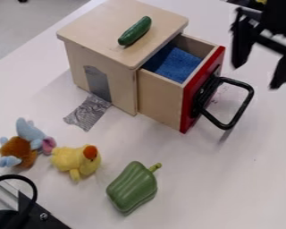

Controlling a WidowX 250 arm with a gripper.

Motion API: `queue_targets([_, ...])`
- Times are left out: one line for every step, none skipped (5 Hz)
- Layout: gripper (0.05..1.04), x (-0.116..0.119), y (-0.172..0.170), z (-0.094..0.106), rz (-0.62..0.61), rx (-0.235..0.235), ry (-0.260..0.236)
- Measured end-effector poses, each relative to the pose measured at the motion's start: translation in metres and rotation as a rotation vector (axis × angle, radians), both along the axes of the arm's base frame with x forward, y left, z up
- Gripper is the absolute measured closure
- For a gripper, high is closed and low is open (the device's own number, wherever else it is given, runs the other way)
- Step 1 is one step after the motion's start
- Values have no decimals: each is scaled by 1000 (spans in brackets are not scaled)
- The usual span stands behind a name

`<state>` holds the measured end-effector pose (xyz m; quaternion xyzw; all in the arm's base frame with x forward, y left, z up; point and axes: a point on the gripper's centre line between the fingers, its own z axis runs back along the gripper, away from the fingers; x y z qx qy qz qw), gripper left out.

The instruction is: Put the yellow toy in to the drawer

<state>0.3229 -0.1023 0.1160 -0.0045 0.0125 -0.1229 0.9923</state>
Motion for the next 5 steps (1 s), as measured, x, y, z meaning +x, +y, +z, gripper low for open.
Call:
queue_targets([85, -31, 15, 6, 7, 6, -26])
queue_targets([86, -68, 32, 1, -37, 53, -61])
queue_targets([85, -109, 52, -21, -64, 85, -51])
queue_targets([85, -137, 78, -40, -56, 61, -94])
queue_targets([85, -156, 103, -59, -46, 48, -86])
